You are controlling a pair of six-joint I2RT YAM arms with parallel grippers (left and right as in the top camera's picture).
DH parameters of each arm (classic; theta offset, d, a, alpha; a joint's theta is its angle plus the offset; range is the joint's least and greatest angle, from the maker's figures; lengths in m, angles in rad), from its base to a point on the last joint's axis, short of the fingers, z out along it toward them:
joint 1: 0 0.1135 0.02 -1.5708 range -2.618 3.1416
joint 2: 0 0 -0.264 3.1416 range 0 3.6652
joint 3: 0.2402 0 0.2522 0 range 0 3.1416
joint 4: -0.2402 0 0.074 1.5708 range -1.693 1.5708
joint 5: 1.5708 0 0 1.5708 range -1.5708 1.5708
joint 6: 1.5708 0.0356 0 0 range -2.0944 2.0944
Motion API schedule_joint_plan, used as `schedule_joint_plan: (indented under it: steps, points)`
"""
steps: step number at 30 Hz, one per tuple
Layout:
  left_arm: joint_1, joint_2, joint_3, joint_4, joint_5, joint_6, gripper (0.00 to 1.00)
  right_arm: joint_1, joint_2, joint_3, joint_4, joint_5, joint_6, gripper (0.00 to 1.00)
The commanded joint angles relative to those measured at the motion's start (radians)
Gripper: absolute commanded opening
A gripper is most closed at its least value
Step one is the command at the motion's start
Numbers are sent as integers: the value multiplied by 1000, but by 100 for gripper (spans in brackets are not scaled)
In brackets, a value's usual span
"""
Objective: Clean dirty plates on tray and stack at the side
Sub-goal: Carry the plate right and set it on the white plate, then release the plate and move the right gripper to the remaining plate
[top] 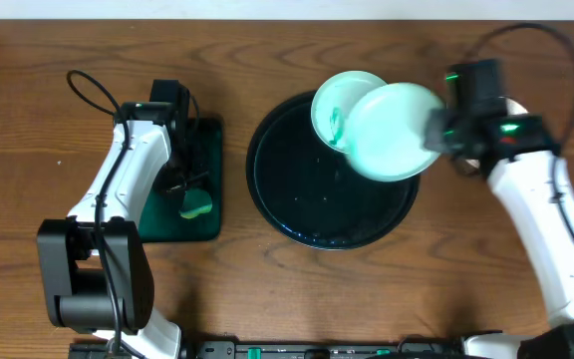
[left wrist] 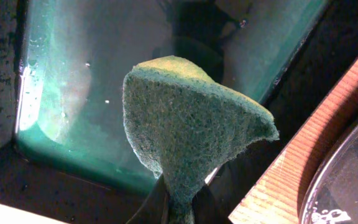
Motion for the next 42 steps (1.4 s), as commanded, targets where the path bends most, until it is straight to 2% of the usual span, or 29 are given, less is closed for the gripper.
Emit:
schedule_joint_plan:
  steps: [1,6,15,21,28,29,30,32,35,39,41,42]
  points:
    - [3,-18,-10,-6,-4,16,7,-163,-1,23,-11,-98,56,1]
    - [3,-18,-10,-6,-5,16,7,-349,54,21,-24,-106,39,1]
    - [3,-18,-10,-6,-5,17,7,-550,237,21,10,-109,40,1]
    - [3,-18,-14,-6,-5,17,7,-592,341,21,64,-204,29,1]
    - [3,-18,-14,-8,-5,17,7,-590,370,22,136,-207,31,1]
    - [3,-18,-14,-9,-4,17,7,-590,370,22,145,-207,36,3]
    - [3,-18,-14,-10,-4,17,7,-590,370,22,149,-207,42,17]
    - [3,-18,-14,-10,-4,17,7,-590,370,22,154,-207,41,52]
    - [3,-18,-14,-10,-4,17,7,-590,370,24,151,-211,37,57]
    - [3,-18,-14,-10,-5,17,7,-590,366,50,144,-299,-3,56]
    - [3,-18,-14,-10,-5,17,7,-589,365,82,125,-360,-8,52]
    - [3,-18,-14,-10,-5,17,7,-588,364,99,114,-386,-17,41]
